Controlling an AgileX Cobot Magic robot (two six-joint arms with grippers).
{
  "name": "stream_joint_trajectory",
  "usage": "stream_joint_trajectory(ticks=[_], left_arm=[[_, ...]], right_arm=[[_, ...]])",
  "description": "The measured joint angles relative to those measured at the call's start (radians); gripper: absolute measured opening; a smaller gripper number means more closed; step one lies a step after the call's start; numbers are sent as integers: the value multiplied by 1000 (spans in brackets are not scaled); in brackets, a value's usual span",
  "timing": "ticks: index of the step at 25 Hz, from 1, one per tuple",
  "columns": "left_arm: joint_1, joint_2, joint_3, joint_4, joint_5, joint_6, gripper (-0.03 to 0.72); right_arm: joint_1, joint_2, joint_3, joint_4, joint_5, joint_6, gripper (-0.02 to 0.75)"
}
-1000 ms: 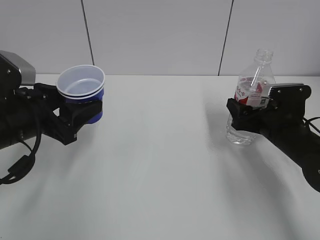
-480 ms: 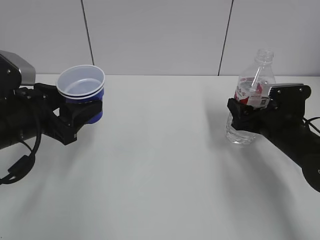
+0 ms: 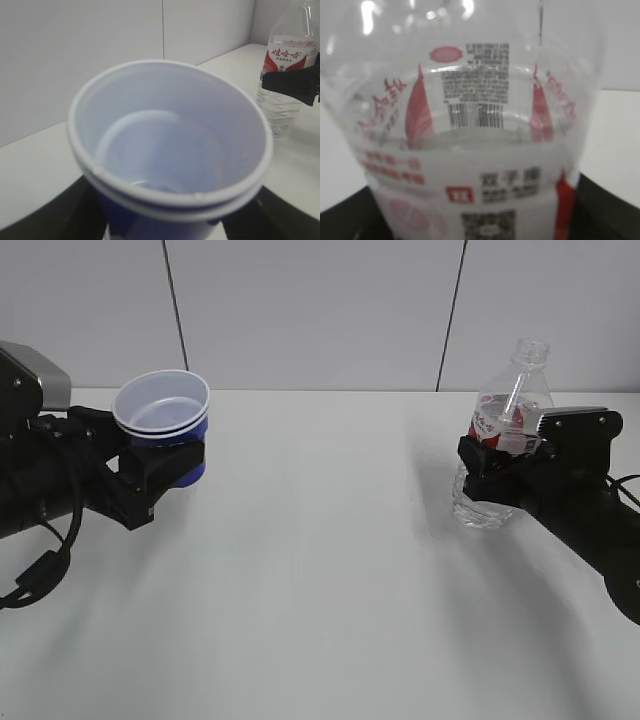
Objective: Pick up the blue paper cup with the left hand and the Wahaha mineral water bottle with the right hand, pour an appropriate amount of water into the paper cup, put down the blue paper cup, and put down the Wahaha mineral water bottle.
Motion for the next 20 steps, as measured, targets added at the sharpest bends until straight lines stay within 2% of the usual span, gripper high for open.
stream_joint_trajectory(ticks=[10,17,20], left_arm=[[0,23,-5,-45,0,27,477],[0,209,-101,-51,-104,38,477],[0,294,-172,-17,-133,36,477]], right_arm=[[0,4,0,0,-6,7,489],[0,-66,15,3,58,20,489],[0,-129,16,27,78,20,488]])
